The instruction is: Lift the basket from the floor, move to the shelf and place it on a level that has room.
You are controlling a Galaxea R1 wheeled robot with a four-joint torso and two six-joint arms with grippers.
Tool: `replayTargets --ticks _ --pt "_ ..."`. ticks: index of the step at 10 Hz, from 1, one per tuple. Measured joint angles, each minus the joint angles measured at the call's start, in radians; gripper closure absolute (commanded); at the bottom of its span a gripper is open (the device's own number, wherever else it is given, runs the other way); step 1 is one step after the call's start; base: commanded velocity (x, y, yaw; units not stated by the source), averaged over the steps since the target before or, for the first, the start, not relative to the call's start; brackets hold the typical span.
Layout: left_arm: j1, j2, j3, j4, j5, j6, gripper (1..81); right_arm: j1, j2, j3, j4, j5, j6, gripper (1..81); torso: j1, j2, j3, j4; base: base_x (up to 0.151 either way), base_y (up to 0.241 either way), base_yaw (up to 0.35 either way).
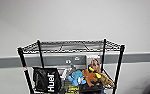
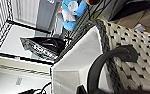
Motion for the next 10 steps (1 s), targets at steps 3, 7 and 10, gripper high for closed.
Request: replayTargets --ticks 3,7,10 --pt "-0.076 -0.047 0.064 -0.003 0.008 -0.034 81.1 0.089 -0.036 0.059 0.032 -0.015 0.000 81.1 0.000 0.000 0.000 0.000 0.000 0.000 0.000" --pt "-0.178 -0.085 0.115 -0.007 0.053 -0.119 81.1 0.208 -0.081 0.124 0.109 -0.056 0.006 81.1 0.000 0.000 0.000 0.000 0.000 0.000 0.000" --pt "-0.296 -0.124 0.164 -0.008 0.105 -0.186 81.1 0.328 -0.115 0.172 0.176 -0.091 0.007 81.1 0.000 0.000 0.000 0.000 0.000 0.000 0.000"
